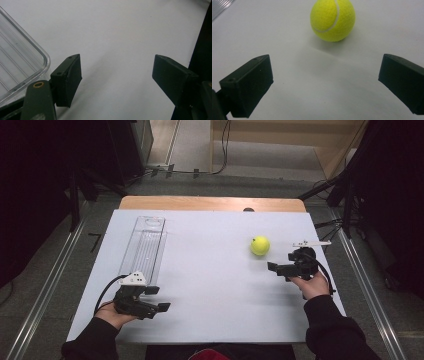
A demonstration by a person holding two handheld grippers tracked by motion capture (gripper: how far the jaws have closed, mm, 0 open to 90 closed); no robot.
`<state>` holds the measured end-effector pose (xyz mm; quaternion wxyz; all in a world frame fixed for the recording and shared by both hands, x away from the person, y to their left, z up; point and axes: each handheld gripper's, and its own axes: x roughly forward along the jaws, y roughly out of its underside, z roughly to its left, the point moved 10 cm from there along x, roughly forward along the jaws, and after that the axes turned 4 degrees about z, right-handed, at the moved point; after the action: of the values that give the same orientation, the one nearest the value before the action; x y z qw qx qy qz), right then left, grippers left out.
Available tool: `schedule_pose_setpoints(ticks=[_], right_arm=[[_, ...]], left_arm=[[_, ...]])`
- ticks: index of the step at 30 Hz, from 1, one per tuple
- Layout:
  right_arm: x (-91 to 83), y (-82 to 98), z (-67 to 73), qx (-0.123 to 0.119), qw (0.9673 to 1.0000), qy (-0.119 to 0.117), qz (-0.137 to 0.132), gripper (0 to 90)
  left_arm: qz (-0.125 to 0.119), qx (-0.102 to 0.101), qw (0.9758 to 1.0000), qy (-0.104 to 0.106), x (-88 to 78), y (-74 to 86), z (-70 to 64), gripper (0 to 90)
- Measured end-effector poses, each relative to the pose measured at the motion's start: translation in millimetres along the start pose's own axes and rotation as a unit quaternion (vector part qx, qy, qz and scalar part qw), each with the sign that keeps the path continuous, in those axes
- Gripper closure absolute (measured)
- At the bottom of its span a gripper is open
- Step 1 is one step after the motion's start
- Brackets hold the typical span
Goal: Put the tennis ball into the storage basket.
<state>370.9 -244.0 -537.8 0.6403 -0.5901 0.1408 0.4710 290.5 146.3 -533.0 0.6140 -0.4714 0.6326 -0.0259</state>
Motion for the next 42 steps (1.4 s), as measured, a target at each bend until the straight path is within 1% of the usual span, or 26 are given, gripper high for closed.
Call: schedule_pose_setpoints(ticks=[5,6,10,11,12,16,20,24,28,35,40,42], right_arm=[[1.7,-3.8,0.1,-0.004,1.0,-0.002,0.001,0.0],[1.6,-4.9,0.4,-0.002,1.0,-0.002,0.0,0.0],[2.1,-8.9,0.6,-0.007,0.9999,-0.008,-0.002,0.0],[2.3,-9.5,0.9,-0.004,1.0,-0.006,0.0,0.0],[2.5,-10.5,0.6,-0.009,0.9999,-0.006,0.0,0.0],[2.6,-15.1,1.6,-0.009,0.9999,-0.006,0.0,0.0],[3.0,-18.1,1.7,-0.008,0.9999,-0.008,0.005,0.0],[3.5,-21.8,2.0,-0.005,0.9998,-0.016,0.009,0.0],[4.3,-28.6,0.6,-0.004,0.9999,-0.013,0.008,0.0],[9.4,-39.6,2.9,-0.013,0.9998,-0.007,0.013,0.0],[13.0,-45.7,4.0,-0.015,0.9998,-0.011,0.009,0.0],[13.5,-48.2,3.0,-0.016,0.9998,-0.008,0.009,0.0]], left_arm=[[0.0,0.001,1.0,0.0,-0.2,0.0,-0.1,24.3],[0.0,0.001,1.0,0.001,-0.1,0.0,-0.1,24.3],[0.0,0.001,1.0,0.001,0.0,0.0,0.1,24.3],[0.0,0.001,1.0,0.001,0.0,0.0,0.0,24.3],[0.0,0.001,1.0,0.001,0.0,0.0,0.1,24.3],[0.0,0.001,1.0,0.001,0.0,0.1,0.1,24.3],[0.001,0.001,1.0,0.001,0.3,0.3,0.0,24.3],[0.001,0.001,1.0,0.001,0.6,0.3,-0.1,24.3],[0.002,0.001,1.0,0.001,0.9,0.4,-0.2,24.3],[0.002,0.001,1.0,0.0,0.6,0.6,0.6,24.3],[0.002,0.001,1.0,0.0,0.4,0.4,0.5,24.3],[0.002,0.001,1.0,-0.001,0.3,0.5,0.6,24.4]])
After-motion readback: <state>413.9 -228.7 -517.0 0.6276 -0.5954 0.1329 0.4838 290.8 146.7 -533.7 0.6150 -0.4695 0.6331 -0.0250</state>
